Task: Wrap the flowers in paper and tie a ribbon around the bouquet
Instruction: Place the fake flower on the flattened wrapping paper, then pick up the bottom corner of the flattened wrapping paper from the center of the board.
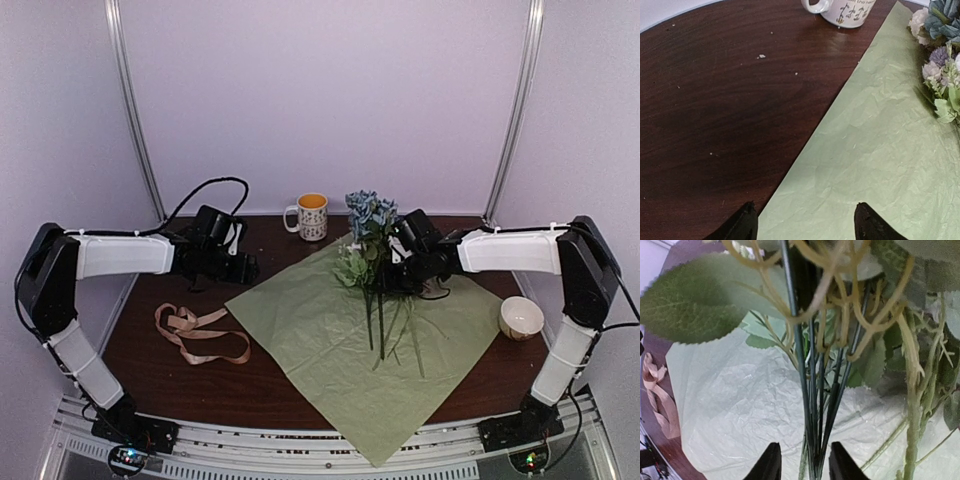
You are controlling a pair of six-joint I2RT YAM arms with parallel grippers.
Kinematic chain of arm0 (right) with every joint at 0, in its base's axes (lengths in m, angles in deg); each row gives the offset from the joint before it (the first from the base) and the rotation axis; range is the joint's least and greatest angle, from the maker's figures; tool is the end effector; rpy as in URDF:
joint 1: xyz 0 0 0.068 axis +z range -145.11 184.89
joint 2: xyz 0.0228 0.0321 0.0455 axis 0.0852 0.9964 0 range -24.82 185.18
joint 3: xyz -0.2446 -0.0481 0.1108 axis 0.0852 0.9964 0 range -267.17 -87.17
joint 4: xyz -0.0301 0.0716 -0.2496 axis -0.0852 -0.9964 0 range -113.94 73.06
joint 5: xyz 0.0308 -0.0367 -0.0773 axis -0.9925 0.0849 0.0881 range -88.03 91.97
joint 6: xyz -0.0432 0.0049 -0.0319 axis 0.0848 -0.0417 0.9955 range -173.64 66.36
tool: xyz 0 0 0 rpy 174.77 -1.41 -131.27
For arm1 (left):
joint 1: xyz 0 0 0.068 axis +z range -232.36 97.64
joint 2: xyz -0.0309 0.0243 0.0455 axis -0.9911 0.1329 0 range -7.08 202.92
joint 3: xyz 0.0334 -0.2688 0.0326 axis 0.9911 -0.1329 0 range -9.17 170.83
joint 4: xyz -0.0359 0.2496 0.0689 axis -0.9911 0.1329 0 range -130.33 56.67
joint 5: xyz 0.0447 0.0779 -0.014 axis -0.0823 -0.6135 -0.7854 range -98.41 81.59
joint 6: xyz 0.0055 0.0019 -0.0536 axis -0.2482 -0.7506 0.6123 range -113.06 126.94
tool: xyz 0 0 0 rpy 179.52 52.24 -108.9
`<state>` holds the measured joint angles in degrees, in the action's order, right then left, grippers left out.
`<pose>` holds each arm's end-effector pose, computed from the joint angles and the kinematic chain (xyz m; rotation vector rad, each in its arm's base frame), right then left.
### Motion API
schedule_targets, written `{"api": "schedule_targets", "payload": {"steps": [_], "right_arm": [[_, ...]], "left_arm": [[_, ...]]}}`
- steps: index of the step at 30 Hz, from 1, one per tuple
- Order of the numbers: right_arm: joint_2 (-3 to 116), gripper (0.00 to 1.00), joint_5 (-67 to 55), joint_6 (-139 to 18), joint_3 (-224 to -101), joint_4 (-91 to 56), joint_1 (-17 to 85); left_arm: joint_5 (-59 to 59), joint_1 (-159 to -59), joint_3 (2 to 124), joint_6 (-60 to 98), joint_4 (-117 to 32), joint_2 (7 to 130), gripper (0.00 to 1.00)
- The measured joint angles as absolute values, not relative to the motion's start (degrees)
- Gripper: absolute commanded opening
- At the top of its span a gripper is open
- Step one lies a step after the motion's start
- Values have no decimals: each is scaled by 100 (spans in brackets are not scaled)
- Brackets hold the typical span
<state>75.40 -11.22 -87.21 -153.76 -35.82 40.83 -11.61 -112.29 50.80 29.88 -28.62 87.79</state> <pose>0.2949 0.2238 0.2013 -0.1575 2.6265 0.7582 0.3068 -0.1745 0.2060 0.1204 2.4118 -0.3671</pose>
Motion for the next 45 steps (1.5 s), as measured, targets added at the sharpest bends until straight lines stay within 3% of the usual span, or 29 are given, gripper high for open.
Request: {"api": "schedule_targets", "payload": {"steps": [7, 18, 37, 41, 45], "right_arm": [[7348, 44, -810, -8657, -15431, -3829, 4086], [5822, 46, -462, -8506, -15114, -4056, 4086], [7022, 38, -436, -8662, -14408, -3833, 4752], [7250, 41, -471, -8651, -14510, -3835, 4923], [7033, 53, -414, -8471, -14563, -4025, 4920]], "left_arm": [[-1259, -11179, 5139, 2923, -2692, 9225, 69], [-1471, -11166, 5336, 2763, -2521, 9456, 69], [-1613, -11166, 5408, 2608, -2333, 9625, 69], [-1618, -11166, 5406, 2601, -2278, 9611, 69], [-1618, -11166, 5406, 2516, -2217, 9507, 70]]}}
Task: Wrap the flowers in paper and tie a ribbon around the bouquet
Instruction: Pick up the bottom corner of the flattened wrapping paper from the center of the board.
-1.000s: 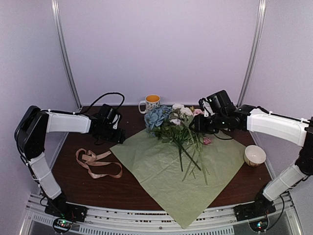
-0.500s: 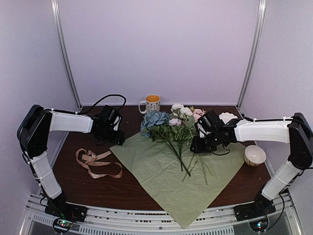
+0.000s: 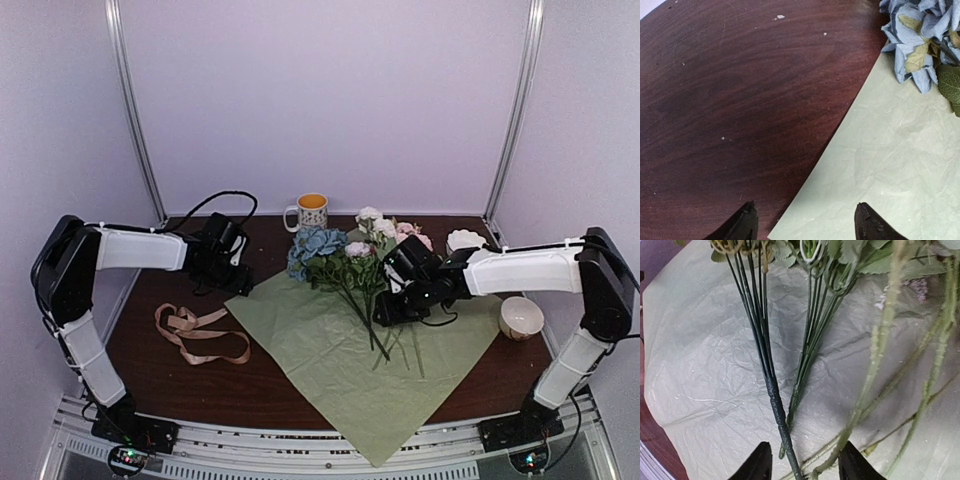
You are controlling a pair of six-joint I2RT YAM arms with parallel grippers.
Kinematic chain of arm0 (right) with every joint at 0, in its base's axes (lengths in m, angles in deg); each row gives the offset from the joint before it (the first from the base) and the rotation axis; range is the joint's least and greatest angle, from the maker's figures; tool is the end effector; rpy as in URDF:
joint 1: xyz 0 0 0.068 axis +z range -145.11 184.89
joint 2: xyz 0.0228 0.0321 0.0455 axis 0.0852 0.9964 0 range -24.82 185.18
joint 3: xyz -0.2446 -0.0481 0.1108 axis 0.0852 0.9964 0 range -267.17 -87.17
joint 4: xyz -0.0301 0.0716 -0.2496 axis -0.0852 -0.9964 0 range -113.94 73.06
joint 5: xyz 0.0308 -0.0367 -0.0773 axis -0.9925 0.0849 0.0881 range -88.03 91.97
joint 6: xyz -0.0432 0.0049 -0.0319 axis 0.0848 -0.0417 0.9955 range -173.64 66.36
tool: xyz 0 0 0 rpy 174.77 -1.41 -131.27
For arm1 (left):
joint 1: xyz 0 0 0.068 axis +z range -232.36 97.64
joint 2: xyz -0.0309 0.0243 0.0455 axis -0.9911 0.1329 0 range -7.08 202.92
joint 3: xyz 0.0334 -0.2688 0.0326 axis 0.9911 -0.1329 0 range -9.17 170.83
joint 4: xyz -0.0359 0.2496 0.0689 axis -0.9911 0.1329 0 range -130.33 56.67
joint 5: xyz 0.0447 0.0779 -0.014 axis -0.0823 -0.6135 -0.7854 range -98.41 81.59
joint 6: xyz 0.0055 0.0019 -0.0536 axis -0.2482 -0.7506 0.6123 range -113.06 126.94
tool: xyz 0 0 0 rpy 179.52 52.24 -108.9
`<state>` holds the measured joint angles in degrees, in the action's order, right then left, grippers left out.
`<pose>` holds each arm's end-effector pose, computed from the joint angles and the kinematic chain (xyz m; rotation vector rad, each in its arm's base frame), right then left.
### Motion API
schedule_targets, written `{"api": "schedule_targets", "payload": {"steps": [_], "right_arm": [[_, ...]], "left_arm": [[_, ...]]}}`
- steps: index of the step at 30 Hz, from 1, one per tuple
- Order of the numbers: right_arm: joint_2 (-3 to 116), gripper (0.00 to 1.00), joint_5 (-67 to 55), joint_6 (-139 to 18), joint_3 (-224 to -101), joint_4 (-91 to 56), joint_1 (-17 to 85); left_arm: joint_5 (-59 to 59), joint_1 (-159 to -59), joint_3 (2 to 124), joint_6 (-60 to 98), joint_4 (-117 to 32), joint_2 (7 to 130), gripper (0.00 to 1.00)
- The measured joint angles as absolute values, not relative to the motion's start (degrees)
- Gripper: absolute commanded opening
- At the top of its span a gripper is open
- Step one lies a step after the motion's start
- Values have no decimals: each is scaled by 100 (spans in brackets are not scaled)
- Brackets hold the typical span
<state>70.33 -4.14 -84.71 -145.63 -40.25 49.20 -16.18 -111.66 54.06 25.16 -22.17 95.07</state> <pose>0.2340 0.2337 0.1834 -0.3543 2.7132 0.5635 0.3191 -0.1737 0.1726 0.1960 2.5521 -0.1454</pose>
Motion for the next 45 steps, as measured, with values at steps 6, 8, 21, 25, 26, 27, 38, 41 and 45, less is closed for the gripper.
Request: {"api": "schedule_targets", "payload": {"steps": [6, 8, 21, 25, 26, 27, 38, 41, 45], "right_arm": [[5803, 70, -102, -7990, -14561, -4436, 4750], [5274, 70, 99, -7886, -14473, -4447, 4501], [5796, 65, 696, -7980, -13295, -4465, 2671], [6273, 65, 672, -7975, -13328, -4445, 2639], [6369, 65, 666, -7971, -13376, -4456, 2639], [6445, 64, 655, -7964, -13424, -4456, 2639], [7173, 60, 141, -7752, -14502, -4655, 2639], [7335, 59, -49, -7700, -14650, -4712, 2641], [7355, 58, -187, -7628, -14727, -4773, 2641]], "left_arm": [[-1742, -11164, 5530, 2350, -2093, 9441, 70], [-1784, -11159, 5624, 2302, -2040, 9452, 69], [-1817, -11131, 5613, 2186, -1907, 9686, 66], [-1758, -11131, 5436, 2217, -1900, 9686, 65], [-1742, -11131, 5371, 2245, -1907, 9684, 65], [-1738, -11131, 5312, 2267, -1913, 9684, 65], [-1755, -11133, 4538, 2641, -1944, 9120, 63], [-1869, -11256, 4267, 2547, -2093, 8650, 65], [-1930, -12117, 4055, 1554, -2539, 7706, 67]]}}
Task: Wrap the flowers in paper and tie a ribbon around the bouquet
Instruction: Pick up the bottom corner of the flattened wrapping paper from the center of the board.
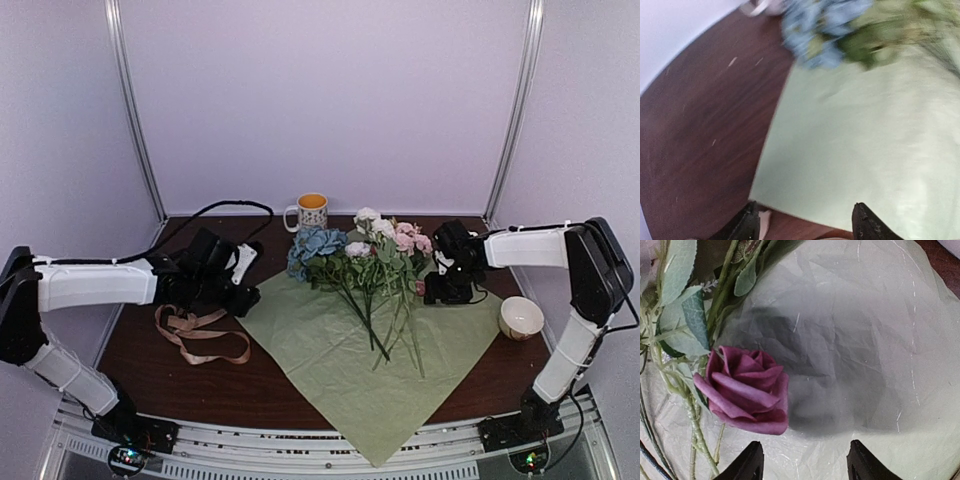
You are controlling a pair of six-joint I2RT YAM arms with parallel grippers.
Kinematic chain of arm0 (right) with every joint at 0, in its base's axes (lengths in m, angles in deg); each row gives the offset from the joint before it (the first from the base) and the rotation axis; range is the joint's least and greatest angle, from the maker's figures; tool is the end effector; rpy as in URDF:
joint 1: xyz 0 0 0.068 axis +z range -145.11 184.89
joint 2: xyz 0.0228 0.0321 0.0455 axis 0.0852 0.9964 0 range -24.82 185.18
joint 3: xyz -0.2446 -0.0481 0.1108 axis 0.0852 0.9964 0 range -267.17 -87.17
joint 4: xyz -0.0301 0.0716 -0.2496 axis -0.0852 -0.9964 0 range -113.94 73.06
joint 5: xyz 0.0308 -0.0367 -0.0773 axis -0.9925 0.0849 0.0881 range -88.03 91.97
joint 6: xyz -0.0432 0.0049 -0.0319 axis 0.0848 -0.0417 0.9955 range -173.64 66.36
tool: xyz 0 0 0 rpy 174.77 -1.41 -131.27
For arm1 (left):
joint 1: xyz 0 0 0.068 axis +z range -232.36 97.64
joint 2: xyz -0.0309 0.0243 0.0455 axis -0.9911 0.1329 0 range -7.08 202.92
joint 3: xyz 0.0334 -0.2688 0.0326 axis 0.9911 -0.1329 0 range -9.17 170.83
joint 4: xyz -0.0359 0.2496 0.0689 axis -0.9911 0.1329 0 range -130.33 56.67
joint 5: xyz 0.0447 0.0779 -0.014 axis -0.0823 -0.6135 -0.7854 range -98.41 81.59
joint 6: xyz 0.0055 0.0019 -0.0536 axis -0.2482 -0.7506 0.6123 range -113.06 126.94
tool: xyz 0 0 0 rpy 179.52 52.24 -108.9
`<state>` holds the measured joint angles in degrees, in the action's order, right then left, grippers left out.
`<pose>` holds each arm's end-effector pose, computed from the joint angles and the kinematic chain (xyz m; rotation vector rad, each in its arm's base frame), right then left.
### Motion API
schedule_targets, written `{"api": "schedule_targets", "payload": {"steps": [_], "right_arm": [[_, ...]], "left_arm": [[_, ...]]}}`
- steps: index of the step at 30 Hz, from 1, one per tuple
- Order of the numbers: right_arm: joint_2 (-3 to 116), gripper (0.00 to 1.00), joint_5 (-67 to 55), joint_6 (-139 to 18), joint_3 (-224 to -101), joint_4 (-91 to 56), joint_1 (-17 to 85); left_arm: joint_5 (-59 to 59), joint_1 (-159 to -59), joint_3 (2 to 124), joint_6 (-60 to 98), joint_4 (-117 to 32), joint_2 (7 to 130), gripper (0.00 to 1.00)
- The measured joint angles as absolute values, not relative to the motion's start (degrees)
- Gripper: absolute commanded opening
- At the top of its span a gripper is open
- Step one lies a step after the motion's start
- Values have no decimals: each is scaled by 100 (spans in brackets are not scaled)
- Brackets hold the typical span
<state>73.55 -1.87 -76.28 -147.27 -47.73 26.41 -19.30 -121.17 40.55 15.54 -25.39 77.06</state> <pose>0.3034 0.1222 0.1677 0.0101 2.8143 0.2827 0.2379 -0.1829 0.2045 0.5471 2.3542 -0.1486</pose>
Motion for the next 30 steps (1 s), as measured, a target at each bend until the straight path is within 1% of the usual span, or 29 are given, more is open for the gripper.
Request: {"api": "schedule_targets", "payload": {"steps": [3, 5, 8, 11, 14, 18, 24, 30], "right_arm": [[7278, 58, -246, -7606, -14731, -4825, 2665], [7140, 58, -259, -7599, -14716, -4856, 2715], [6788, 58, -279, -7591, -14642, -4873, 2931], [6454, 58, -298, -7584, -14554, -4891, 3325], [6316, 58, -322, -7586, -14469, -4891, 3705], [6268, 58, -368, -7593, -14351, -4908, 4099], [6233, 58, -381, -7608, -14196, -4854, 4398], [6231, 57, -447, -7695, -13898, -4556, 4634]], "left_arm": [[-1388, -13135, 3983, 339, -2925, 7146, 67], [-759, -13684, 3924, -417, -2989, 6925, 68], [24, -13962, 3797, -1442, -2744, 6825, 71], [308, -14158, 3784, -2152, -2309, 6827, 73], [461, -14593, 3817, -2793, -2060, 6868, 73], [583, -15172, 4096, -3575, -1909, 7332, 73], [231, -15422, 4260, -4753, -1918, 8018, 72], [-24, -15599, 4398, -5330, -1955, 8593, 72]]}}
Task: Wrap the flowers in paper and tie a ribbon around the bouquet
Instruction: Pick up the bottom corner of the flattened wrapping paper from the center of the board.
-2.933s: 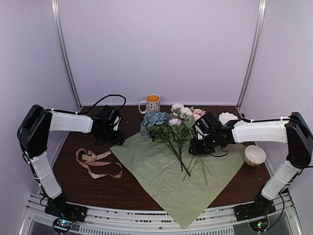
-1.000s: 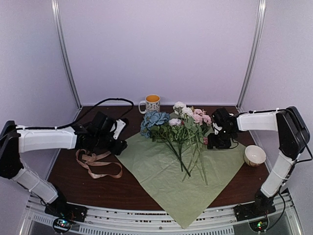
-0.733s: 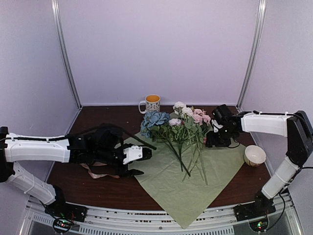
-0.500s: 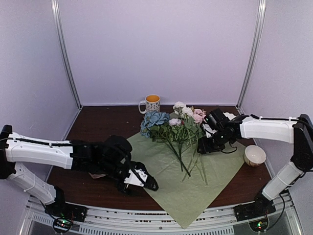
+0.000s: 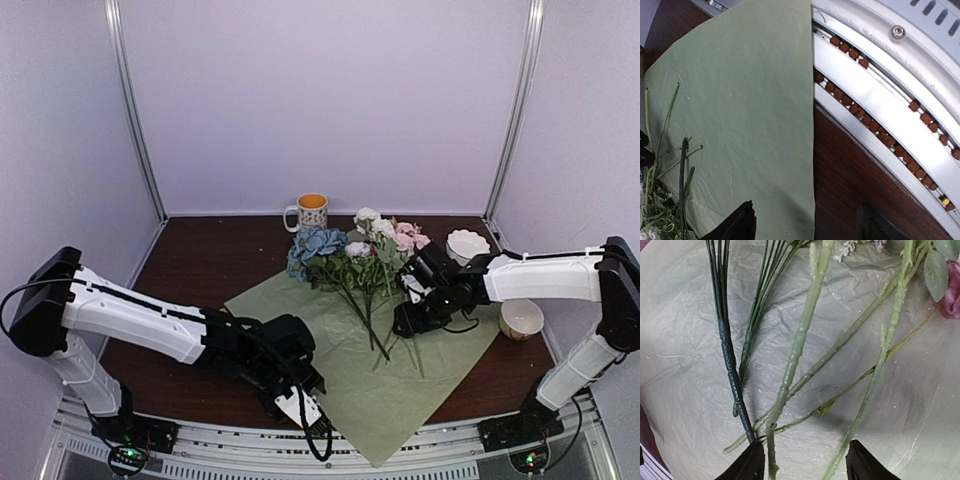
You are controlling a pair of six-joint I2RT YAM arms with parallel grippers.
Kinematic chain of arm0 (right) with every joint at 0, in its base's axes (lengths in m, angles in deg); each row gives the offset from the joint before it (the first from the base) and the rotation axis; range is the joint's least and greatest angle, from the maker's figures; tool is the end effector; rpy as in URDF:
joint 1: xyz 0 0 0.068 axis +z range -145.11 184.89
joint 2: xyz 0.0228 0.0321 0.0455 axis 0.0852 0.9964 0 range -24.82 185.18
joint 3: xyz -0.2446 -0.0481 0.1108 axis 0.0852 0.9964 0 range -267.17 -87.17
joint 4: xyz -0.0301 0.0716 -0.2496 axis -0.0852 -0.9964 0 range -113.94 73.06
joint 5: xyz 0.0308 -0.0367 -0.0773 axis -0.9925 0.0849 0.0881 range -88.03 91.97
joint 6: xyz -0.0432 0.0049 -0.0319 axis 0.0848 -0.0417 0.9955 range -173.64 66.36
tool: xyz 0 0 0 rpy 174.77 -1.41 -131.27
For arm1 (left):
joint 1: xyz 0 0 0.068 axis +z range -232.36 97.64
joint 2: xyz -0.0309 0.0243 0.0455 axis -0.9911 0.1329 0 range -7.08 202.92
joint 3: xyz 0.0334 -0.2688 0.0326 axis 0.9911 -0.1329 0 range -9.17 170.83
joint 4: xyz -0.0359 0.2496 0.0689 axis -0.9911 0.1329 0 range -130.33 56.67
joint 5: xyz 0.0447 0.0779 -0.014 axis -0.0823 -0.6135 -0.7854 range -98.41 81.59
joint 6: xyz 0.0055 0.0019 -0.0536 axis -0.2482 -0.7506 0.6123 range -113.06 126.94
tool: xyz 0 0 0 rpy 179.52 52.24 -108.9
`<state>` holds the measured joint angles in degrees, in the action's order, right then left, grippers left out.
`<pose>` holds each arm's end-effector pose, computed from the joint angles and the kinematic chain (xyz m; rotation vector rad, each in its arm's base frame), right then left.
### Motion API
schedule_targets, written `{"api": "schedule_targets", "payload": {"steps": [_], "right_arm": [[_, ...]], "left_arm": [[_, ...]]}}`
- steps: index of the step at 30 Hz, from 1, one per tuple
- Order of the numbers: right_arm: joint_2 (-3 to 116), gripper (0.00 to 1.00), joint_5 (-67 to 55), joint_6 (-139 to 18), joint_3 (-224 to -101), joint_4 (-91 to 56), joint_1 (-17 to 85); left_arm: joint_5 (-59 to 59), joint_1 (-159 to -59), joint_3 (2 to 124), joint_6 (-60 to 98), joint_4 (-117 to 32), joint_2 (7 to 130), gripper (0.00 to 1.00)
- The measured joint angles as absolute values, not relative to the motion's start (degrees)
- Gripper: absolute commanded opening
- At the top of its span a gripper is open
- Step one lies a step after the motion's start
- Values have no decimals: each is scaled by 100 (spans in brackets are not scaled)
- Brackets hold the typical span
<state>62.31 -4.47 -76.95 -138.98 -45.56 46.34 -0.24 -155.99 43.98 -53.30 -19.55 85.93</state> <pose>0.2143 0.1945 0.1862 -0.4736 2.7374 0.4760 0.0835 -0.3027 0.1710 2.4452 0.9876 -0.2674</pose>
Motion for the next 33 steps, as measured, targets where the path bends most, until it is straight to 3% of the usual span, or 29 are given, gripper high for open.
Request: {"api": "schedule_targets", "payload": {"steps": [5, 17, 23, 29, 33], "right_arm": [[6227, 56, -508, -7872, -13643, -4274, 4853], [6152, 56, -504, -8178, -13461, -3927, 5299], [6008, 56, -456, -8237, -13404, -3907, 5303], [6010, 55, -464, -8244, -13350, -3853, 5303], [6010, 56, -493, -8237, -13345, -3848, 5303]], "left_arm": [[-525, -15819, 4603, -5494, -2062, 9203, 70], [-1082, -15935, 4678, -5414, -2613, 9367, 62], [-1126, -15935, 4678, -5228, -2941, 9404, 39], [-1224, -15935, 4678, -4976, -3159, 9408, 0], [-1286, -15931, 4678, -4828, -3190, 9410, 0]]}}
